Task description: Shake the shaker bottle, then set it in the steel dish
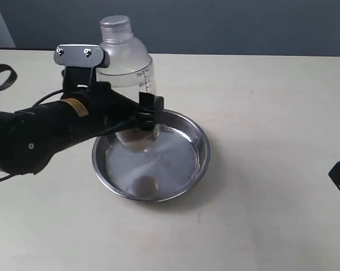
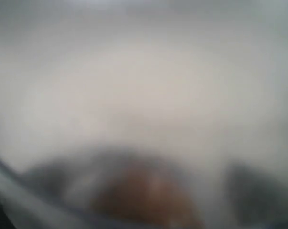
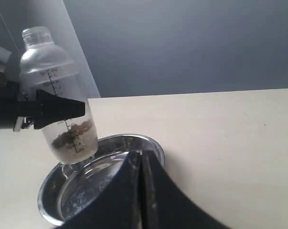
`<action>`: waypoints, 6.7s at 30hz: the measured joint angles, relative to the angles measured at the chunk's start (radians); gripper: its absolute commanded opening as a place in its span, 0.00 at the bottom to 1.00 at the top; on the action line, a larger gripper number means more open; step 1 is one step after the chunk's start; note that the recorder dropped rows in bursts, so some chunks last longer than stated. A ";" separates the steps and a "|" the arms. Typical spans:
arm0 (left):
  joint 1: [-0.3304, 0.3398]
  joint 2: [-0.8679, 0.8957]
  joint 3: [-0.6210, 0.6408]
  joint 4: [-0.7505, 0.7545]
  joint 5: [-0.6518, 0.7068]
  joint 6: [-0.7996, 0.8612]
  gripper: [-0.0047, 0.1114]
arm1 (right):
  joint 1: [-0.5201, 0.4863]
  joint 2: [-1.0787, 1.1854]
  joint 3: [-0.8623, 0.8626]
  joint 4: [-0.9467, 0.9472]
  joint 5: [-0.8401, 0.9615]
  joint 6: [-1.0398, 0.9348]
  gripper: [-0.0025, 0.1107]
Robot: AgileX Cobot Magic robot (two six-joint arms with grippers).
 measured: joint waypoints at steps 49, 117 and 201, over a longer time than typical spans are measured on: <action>-0.020 -0.066 -0.093 0.456 0.211 -0.072 0.04 | 0.000 0.000 0.000 0.000 0.000 0.000 0.01; -0.061 -0.015 0.021 -0.047 -0.011 0.083 0.04 | 0.000 0.000 0.000 0.000 0.000 0.000 0.01; -0.106 0.007 -0.033 -0.533 -0.033 0.576 0.04 | 0.000 0.000 0.000 0.000 0.000 0.000 0.01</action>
